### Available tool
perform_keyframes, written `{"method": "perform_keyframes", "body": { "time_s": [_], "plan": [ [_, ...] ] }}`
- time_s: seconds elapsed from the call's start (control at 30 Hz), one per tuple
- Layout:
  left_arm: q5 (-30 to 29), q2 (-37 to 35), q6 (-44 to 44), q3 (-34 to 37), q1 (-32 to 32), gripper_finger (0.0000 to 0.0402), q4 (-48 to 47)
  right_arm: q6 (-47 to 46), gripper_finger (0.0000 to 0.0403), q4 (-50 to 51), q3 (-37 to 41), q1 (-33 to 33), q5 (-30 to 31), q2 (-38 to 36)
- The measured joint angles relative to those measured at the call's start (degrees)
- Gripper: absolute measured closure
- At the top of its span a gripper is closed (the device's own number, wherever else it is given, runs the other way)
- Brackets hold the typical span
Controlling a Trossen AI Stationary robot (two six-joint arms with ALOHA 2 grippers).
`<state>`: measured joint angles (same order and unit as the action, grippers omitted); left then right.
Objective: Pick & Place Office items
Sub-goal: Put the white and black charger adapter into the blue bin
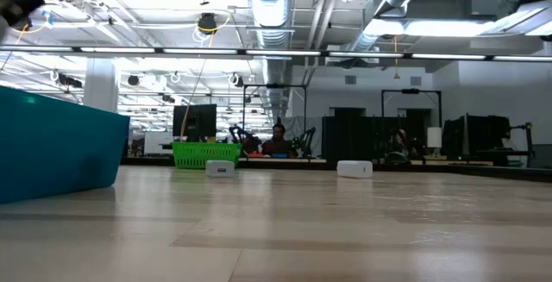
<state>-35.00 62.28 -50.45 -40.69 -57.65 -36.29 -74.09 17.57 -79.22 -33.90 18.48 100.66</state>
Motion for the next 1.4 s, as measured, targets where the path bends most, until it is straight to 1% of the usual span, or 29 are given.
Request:
{"method": "perform_keyframes", "body": {
  "time_s": [0.1, 0.27, 0.4, 0.47, 0.57, 0.7, 0.93, 1.07, 1.4],
  "plan": [
    [-1.21, 0.0, -0.16, 4.16, 1.24, 0.0274, 4.48, -1.28, 0.0175, 0.44, 0.0, -0.63, 0.12, 0.0],
    [-1.59, 0.0, -1.0, 11.3, 4.42, 0.0274, 12.92, -2.49, 0.0175, -0.04, 0.0, -0.62, 1.09, -0.11],
    [-1.58, 0.0, -1.33, 16.96, 5.9, 0.0274, 22.22, -2.72, 0.0175, -0.55, 0.0, -0.17, 1.26, -0.24],
    [-1.56, 0.0, -1.31, 19.26, 6.34, 0.0274, 26.96, -2.67, 0.0175, -1.6, 0.04, 0.21, 1.16, -0.24],
    [-1.57, 0.0, -1.31, 21.41, 6.63, 0.0274, 31.19, -2.65, 0.0175, -2.68, 0.04, 0.45, 1.18, -0.28],
    [-1.55, 0.0, -1.31, 22.6, 6.69, 0.0274, 33.93, -2.64, 0.0175, -3.33, 0.04, 1.08, 1.18, -0.26],
    [-1.51, 0.04, -0.99, 22.6, 6.69, 0.0274, 36.03, -1.99, 0.0175, -3.29, 0.04, 2.11, 1.12, -0.27],
    [-1.49, 0.47, -0.98, 22.6, 6.69, 0.0274, 39.18, -1.79, 0.0175, -3.27, 0.04, 2.48, 1.12, -0.26],
    [0.37, 8.04, -1.46, 22.6, 6.69, 0.0274, 47.22, -0.92, 0.0175, -3.5, 0.04, 2.63, 1.12, -0.28]
  ]
}}
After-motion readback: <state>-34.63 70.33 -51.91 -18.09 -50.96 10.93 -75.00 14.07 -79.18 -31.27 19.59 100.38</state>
